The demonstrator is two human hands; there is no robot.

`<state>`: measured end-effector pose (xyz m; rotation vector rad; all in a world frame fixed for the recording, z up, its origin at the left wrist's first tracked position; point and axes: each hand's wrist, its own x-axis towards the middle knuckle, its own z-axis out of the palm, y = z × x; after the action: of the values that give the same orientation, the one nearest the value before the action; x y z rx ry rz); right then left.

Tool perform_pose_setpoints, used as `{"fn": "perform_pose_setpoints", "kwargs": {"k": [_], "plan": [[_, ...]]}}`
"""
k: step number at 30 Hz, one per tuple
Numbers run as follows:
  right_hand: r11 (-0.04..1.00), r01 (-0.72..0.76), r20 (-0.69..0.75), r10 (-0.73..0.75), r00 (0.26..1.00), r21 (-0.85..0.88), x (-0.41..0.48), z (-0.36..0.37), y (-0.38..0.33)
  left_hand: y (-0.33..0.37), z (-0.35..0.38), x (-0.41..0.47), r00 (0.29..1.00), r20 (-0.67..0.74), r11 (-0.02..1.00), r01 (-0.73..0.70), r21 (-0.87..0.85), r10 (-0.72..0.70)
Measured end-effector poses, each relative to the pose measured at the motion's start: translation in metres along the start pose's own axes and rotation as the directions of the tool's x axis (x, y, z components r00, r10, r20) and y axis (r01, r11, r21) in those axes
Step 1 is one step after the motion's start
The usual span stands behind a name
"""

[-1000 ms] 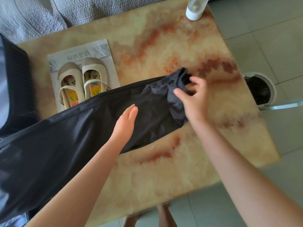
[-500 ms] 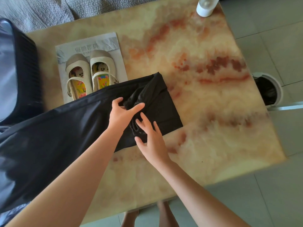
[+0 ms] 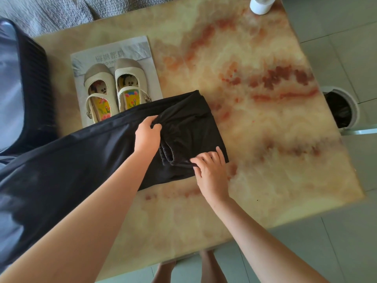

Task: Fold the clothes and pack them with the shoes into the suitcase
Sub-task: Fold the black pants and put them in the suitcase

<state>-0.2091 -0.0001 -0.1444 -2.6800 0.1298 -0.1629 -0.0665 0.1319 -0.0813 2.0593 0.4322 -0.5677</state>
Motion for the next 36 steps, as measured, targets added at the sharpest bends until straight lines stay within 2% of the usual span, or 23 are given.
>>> {"fn": "perform_pose_setpoints", "kwargs": {"k": [2,4,6,7,8,9,10,12,13,14,16,19,23,26,32,34,36], "plan": [[0.998,0.057,-0.027,-0.057,0.998,0.030,0.001,0.003,0.001,-0.004,-0.001,-0.002,0.996,-0.055,0.994,-0.067,0.087,0.072],[0.993,0.091,0.063,-0.095,0.993,0.070,-0.002,0.009,0.002,-0.006,0.001,-0.008,0.980,-0.125,0.967,-0.128,0.221,0.158],[0.984,0.094,0.116,-0.112,0.987,0.150,-0.003,0.010,0.002,-0.011,0.004,-0.017,0.933,-0.174,0.885,-0.224,0.408,0.316],[0.976,0.059,0.079,-0.077,0.994,0.209,-0.002,0.007,0.002,-0.015,0.006,-0.024,0.893,-0.157,0.816,-0.299,0.495,0.423],[0.962,-0.021,0.011,0.018,1.000,0.273,0.003,0.000,0.002,-0.020,0.008,-0.028,0.847,-0.111,0.737,-0.378,0.561,0.520],[0.931,-0.147,-0.051,0.174,0.984,0.334,0.008,-0.008,0.004,-0.026,0.011,-0.031,0.804,-0.055,0.666,-0.451,0.594,0.593],[0.868,-0.303,-0.071,0.357,0.932,0.392,0.015,-0.015,0.007,-0.031,0.012,-0.034,0.768,0.009,0.607,-0.513,0.606,0.640],[0.662,-0.585,0.049,0.642,0.765,0.469,0.028,-0.020,0.018,-0.042,0.015,-0.039,0.753,0.202,0.499,-0.587,0.637,0.627],[0.592,-0.667,0.129,0.697,0.706,0.452,0.034,-0.020,0.023,-0.047,0.016,-0.041,0.780,0.309,0.451,-0.583,0.676,0.544],[0.573,-0.702,0.188,0.702,0.687,0.423,0.038,-0.018,0.026,-0.052,0.017,-0.041,0.816,0.385,0.415,-0.559,0.718,0.431],[0.597,-0.706,0.279,0.654,0.703,0.381,0.042,-0.017,0.028,-0.058,0.016,-0.035,0.865,0.432,0.382,-0.500,0.777,0.254],[0.619,-0.681,0.301,0.613,0.731,0.392,0.039,-0.025,0.038,-0.059,0.013,-0.031,0.847,0.491,0.368,-0.532,0.763,0.205],[0.572,-0.674,0.242,0.651,0.720,0.467,0.019,-0.052,0.079,-0.057,0.027,-0.045,0.726,0.655,0.376,-0.679,0.631,0.212],[0.560,-0.706,0.238,0.684,0.689,0.434,0.003,-0.076,0.111,-0.047,0.054,-0.061,0.650,0.732,0.417,-0.734,0.536,0.204],[0.560,-0.713,0.134,0.739,0.660,0.421,-0.012,-0.121,0.178,-0.007,0.113,-0.076,0.600,0.782,0.401,-0.766,0.502,0.167],[0.528,-0.745,0.175,0.756,0.631,0.409,-0.023,-0.126,0.193,0.008,0.127,-0.079,0.621,0.764,0.495,-0.726,0.477,0.173],[0.459,-0.780,0.227,0.780,0.583,0.425,-0.037,-0.126,0.203,0.021,0.139,-0.079,0.708,0.657,0.652,-0.630,0.421,0.260]]}}
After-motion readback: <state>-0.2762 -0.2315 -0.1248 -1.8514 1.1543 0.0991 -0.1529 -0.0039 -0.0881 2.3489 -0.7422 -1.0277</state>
